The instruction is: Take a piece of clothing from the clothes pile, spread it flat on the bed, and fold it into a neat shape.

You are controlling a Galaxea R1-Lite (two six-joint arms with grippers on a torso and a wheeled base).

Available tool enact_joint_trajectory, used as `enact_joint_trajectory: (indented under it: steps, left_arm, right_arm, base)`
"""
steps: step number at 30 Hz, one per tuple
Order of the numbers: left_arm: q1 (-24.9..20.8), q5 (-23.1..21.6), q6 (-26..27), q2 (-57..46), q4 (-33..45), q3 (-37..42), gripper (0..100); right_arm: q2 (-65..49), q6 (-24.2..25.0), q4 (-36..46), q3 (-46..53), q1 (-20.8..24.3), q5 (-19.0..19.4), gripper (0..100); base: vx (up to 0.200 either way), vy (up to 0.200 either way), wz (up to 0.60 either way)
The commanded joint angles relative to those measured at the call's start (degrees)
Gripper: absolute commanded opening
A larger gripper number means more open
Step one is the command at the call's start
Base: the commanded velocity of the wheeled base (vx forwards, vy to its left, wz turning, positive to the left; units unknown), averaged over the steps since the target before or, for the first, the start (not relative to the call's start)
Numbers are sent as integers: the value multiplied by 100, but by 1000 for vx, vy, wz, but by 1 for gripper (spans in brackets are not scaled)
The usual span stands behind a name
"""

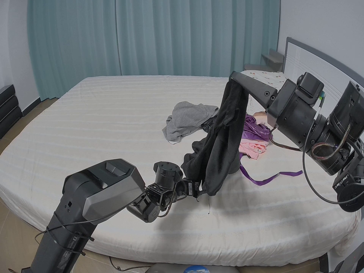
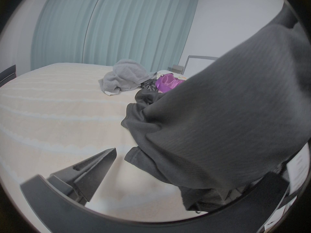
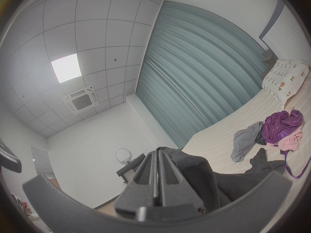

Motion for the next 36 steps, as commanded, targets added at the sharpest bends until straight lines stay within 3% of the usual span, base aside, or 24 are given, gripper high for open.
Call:
enact_joint_trajectory:
  steps: [1,2,14,22,27,31,36]
  left_arm:
    - [10,17,-7,131,173,-214,100]
    - [19,17,-7,131,173,-222,0]
    - [432,817,-341,-71,164,-346,0]
    - [766,843,-623,-1425,164,973,0]
    - [889,843,-737,-2119,191,1272,0]
    - [950,931,-825,-2998,534,1360,0]
    - [1082,966,-1159,-3929,1043,982,0]
  right_arm:
    - [-70,3,1,-9,-128,1,0]
    - [-79,3,1,-9,-154,10,0]
    - [0,55,1,8,-725,54,0]
    - [519,38,1,-36,-1288,54,0]
    - [1011,3,-17,-141,-1534,28,0]
    - [1749,-24,-544,-510,-1727,-342,0]
    - [1688,-129,-641,-1407,-1903,-930,0]
  base:
    - [0,0,0]
    - [0,0,0]
    - [0,0,0]
    - [0,0,0]
    - [0,0,0]
    - [0,0,0]
    - [0,0,0]
